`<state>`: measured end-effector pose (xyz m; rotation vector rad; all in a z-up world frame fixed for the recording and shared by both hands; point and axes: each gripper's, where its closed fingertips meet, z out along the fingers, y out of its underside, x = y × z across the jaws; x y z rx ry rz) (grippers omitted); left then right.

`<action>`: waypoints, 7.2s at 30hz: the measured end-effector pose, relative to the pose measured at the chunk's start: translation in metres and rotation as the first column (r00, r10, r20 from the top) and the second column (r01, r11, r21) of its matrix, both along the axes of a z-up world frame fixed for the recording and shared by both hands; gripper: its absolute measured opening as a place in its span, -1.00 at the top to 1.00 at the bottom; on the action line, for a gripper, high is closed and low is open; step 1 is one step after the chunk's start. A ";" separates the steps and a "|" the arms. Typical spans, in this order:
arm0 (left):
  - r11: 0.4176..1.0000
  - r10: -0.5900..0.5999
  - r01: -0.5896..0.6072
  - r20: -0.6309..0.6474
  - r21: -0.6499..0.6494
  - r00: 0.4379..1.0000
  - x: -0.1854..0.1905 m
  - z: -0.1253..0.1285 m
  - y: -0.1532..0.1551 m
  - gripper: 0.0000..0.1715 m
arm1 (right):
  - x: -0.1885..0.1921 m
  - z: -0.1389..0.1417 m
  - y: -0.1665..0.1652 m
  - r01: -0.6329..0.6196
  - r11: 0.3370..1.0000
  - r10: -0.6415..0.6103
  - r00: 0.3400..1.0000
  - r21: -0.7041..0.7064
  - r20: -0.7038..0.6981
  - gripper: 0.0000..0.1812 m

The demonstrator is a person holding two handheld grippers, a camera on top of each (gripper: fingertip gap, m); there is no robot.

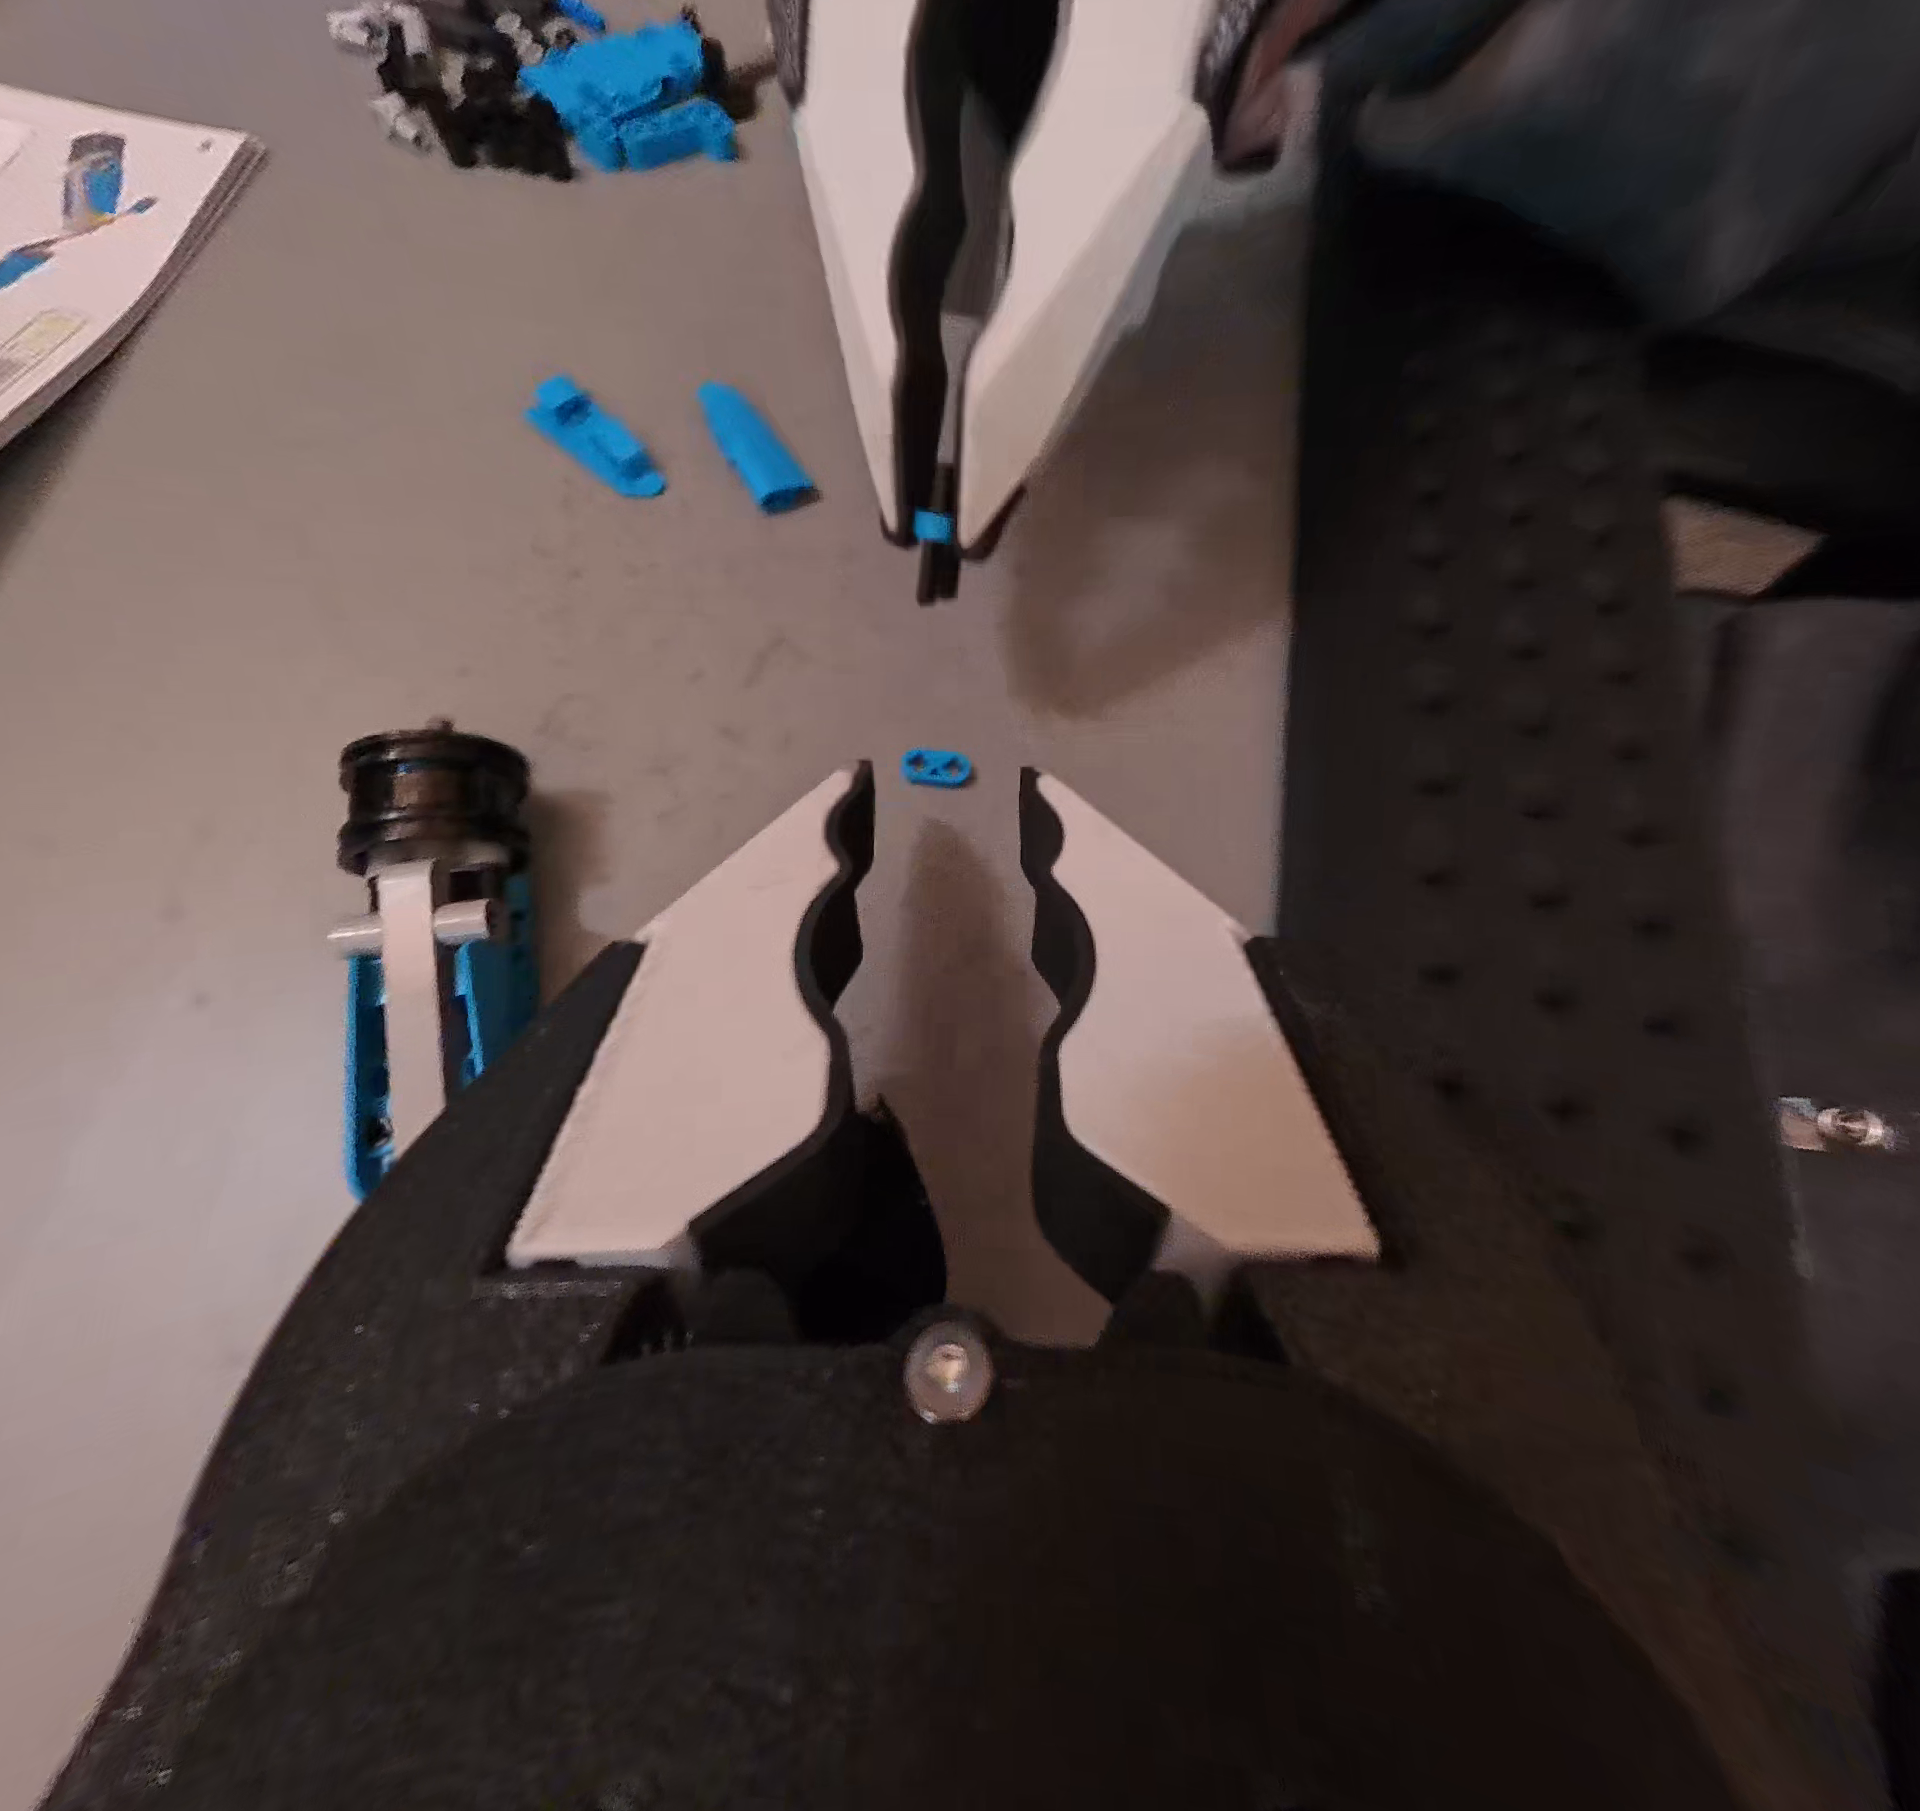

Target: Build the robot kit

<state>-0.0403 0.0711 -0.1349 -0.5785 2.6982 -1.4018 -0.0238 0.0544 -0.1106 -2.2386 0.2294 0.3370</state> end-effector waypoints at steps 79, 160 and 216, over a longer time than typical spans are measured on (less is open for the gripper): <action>0.993 0.119 -0.119 -0.186 0.009 0.975 0.002 -0.020 0.033 0.76 | -0.001 -0.031 0.024 0.008 0.918 0.082 0.974 -0.396 0.210 0.92; 0.994 0.112 -0.111 -0.190 0.014 0.975 -0.007 -0.021 0.038 0.73 | -0.011 -0.041 0.031 0.540 0.785 -0.609 0.763 -0.303 -0.216 0.92; 0.508 -0.247 -0.355 -0.528 -0.785 0.813 0.003 0.106 0.051 0.93 | -0.003 0.082 0.066 0.370 0.871 -0.353 0.929 0.323 -0.110 0.49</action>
